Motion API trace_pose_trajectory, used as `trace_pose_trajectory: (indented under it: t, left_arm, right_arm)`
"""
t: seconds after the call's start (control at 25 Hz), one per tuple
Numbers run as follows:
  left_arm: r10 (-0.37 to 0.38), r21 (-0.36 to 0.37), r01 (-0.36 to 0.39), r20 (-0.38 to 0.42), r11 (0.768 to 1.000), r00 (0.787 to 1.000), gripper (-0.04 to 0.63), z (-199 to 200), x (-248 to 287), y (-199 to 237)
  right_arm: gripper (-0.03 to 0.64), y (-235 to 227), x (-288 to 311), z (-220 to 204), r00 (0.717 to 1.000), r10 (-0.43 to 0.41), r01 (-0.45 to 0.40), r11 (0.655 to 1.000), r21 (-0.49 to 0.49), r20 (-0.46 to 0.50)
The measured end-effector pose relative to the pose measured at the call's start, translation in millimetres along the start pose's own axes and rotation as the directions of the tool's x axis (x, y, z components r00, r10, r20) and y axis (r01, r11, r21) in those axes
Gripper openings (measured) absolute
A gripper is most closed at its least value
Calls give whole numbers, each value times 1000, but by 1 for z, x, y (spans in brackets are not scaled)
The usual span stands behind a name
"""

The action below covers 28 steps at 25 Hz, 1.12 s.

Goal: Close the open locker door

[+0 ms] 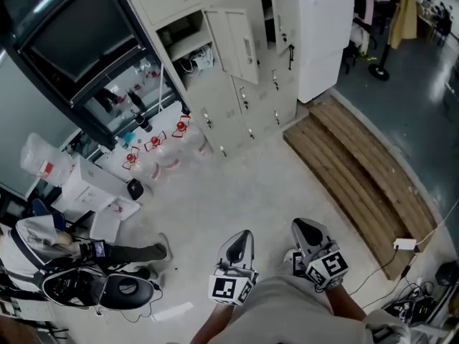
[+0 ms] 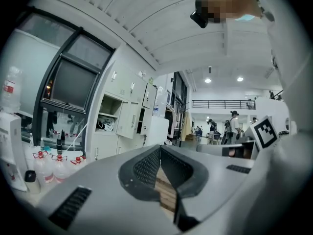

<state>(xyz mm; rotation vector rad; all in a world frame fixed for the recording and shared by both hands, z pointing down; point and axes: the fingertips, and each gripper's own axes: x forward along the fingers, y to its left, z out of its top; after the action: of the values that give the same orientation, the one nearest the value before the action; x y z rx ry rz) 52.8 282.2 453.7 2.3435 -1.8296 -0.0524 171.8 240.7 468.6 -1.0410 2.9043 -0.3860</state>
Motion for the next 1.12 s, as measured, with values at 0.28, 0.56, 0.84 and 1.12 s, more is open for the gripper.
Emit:
trace_pose_trajectory:
  t: [0.28,0.56,0.84,1.12]
  left_arm:
    - [37,-9,-37,30,999,999,9,7,71,-20]
    - [27,-12,-26,31,1000,999,9,6,113,-33]
    - [10,-23,-10,7,1000,1000,9,0,146,-29]
    - [-32,-16,32,8,999,999,9,-1,198,-16]
  right_arm:
    - [31,-68,14,20,999,35,-36,999,-14,-8]
    - [31,-111,22,32,1000,19,-19,1000,-8,12]
    - [31,-136,27,28,1000,-31,31,999,27,3]
    - [31,-171,54,26,997,-83,83,996,45,-11]
